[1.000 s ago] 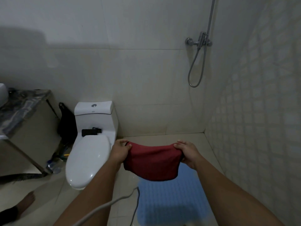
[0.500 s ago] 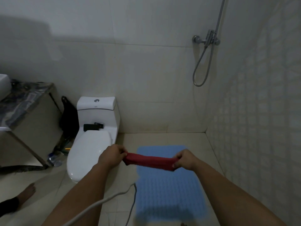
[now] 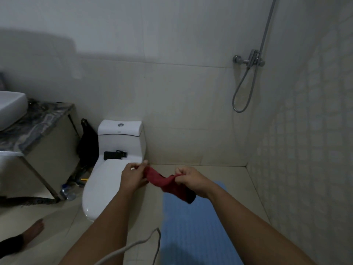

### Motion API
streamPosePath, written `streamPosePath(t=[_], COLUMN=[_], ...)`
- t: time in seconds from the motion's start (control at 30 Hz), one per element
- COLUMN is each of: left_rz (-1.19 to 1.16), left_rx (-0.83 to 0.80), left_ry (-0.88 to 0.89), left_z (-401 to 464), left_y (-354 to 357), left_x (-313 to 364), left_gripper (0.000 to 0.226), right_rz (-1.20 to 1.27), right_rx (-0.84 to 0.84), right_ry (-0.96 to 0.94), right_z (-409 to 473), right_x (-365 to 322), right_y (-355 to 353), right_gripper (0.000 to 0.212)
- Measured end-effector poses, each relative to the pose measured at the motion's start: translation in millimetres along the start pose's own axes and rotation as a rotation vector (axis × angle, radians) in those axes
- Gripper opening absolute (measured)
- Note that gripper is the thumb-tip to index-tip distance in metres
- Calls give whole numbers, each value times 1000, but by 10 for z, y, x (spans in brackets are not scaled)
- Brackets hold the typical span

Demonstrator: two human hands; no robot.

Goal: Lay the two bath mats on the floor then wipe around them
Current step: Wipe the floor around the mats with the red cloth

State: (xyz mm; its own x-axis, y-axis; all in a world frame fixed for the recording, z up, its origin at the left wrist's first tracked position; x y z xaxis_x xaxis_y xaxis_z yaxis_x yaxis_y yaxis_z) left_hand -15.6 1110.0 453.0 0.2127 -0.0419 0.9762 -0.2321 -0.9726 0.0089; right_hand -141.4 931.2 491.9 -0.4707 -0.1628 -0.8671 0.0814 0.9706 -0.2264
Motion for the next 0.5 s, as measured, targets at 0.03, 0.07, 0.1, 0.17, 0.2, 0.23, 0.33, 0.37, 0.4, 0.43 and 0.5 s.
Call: streamPosePath(t=[0.03,0.07,0.1,0.17,0.2,0.23,0.33,0.37,0.4,0.43,0.5], left_rz=[-27,-16,3,34,41,41,61,67,91,111,147], left_rx=[-29,-69,-113,-225,-280,-331,-443,-472,-500,-526,-551], left_ry=[18,31,39,23,17,14,14,13,21,30,50], left_z=[-2,-22,-25,-56,-70,-81,-152,-168,-169,-176,-178], left_y=[86,183,281,465,545,619,796,853,906,954,1011], left_x=[114,224,288,357,385,402,480,496,509,527,549], left_gripper=[33,36,40,42,40,36,17,16,18,20,25], right_rz=[11,39,58,106,130,140,134,118,102,90,94], right_rx=[-36,-40,-23,49,102,159,298,321,332,329,318], right_ry=[-10,-18,-36,-83,-112,-139,-139,-118,-97,-86,-78], right_z=[9,20,38,71,68,63,34,38,31,33,40], right_x=[-90,-168,-229,-307,-348,-375,-366,-334,-312,-292,-238], right_y=[54,68,48,-40,-107,-179,-360,-402,-438,-469,-530], right_gripper=[33,34,36,37,34,29,40,53,58,54,29])
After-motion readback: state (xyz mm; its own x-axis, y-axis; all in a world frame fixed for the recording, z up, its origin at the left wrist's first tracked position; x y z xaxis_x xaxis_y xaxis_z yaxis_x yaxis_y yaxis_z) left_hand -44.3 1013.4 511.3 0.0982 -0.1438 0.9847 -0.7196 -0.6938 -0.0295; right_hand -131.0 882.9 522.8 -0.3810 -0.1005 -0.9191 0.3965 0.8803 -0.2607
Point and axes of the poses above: each hand's wrist, its own z-axis towards the middle knuckle, its own y-axis out of the palm, x = y × z, the point moved 9 cm from there along z, towards the middle knuckle, and after that the axes turned 9 degrees about y, right-handed, at the moved point
